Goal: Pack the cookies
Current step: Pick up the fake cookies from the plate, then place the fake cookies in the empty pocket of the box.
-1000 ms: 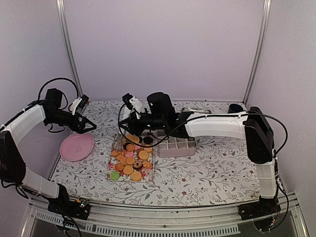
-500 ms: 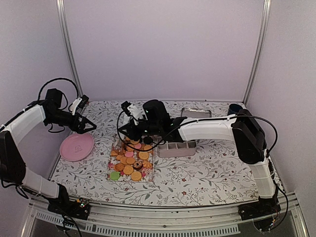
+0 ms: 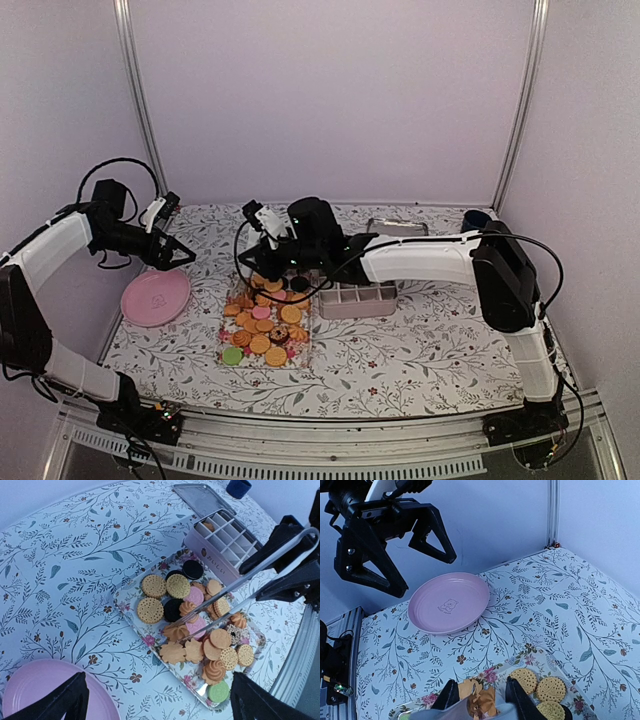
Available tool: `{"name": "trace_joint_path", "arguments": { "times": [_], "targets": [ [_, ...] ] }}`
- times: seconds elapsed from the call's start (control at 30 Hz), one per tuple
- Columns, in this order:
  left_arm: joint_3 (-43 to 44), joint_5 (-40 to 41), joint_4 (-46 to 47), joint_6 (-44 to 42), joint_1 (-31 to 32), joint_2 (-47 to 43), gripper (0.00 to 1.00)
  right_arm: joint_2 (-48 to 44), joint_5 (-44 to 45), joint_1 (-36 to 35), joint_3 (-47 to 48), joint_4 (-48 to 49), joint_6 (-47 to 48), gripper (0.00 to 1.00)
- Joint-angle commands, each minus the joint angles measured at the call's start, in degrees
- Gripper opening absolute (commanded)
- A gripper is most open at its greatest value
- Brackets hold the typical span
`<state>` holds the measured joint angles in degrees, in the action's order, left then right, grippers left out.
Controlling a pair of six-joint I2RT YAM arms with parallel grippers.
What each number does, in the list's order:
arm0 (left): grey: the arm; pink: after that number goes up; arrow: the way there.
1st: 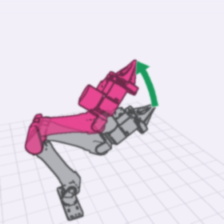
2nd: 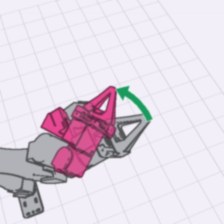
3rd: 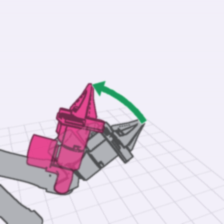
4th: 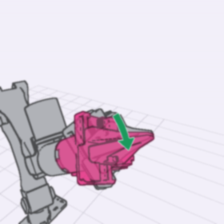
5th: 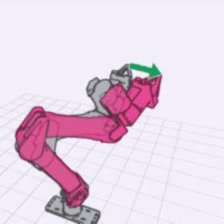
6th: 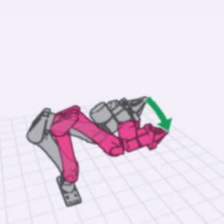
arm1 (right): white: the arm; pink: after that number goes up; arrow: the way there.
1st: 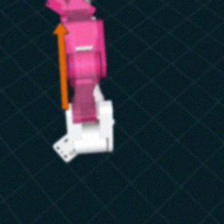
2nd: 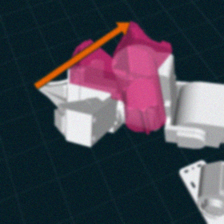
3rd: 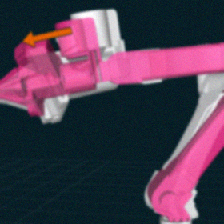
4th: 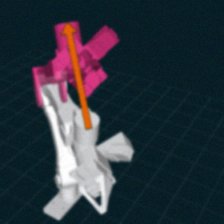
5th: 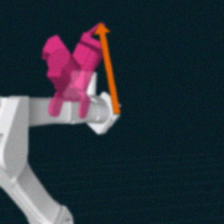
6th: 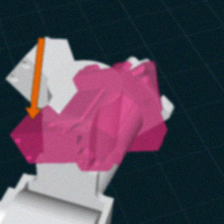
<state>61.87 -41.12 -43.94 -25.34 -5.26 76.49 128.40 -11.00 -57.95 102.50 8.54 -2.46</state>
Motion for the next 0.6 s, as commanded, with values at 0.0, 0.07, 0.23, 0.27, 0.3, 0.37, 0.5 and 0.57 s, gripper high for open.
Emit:
{"name": "trace_joint_path", "arguments": {
  "times": [0.0,0.07,0.23,0.27,0.3,0.37,0.5,0.57],
  "targets": [
    [0.9,-0.8,0.6,0.5,0.0,-0.7,0.99,-2.9,1.5,0.2,2.1,1.0,0.4,0.20],
    [1.1,-0.8,0.7,0.6,0.0,-0.5,0.99,-5.1,2.2,0.2,1.9,1.3,0.3,0.20],
    [1.8,-0.9,0.5,0.7,0.0,-0.1,0.99,-9.2,2.8,1.2,0.5,1.5,1.3,0.15],
    [1.8,-0.9,0.6,0.7,0.0,0.0,0.99,-10.0,2.9,1.6,0.0,1.5,1.3,0.15],
    [1.8,-0.9,0.6,0.7,0.0,0.0,0.99,-10.9,3.2,2.0,-0.7,1.5,1.4,0.15],
    [1.9,-0.9,0.6,0.7,0.0,0.1,0.99,-12.8,3.8,3.3,-2.7,1.6,1.7,0.15],
    [2.0,-1.1,0.5,0.7,0.0,0.3,0.99,-17.8,4.4,7.7,-7.5,1.9,1.6,0.14],
    [2.1,-1.2,0.6,0.6,0.0,0.5,0.99,-20.6,4.4,10.2,-10.7,2.5,1.1,0.13]
  ]
}}
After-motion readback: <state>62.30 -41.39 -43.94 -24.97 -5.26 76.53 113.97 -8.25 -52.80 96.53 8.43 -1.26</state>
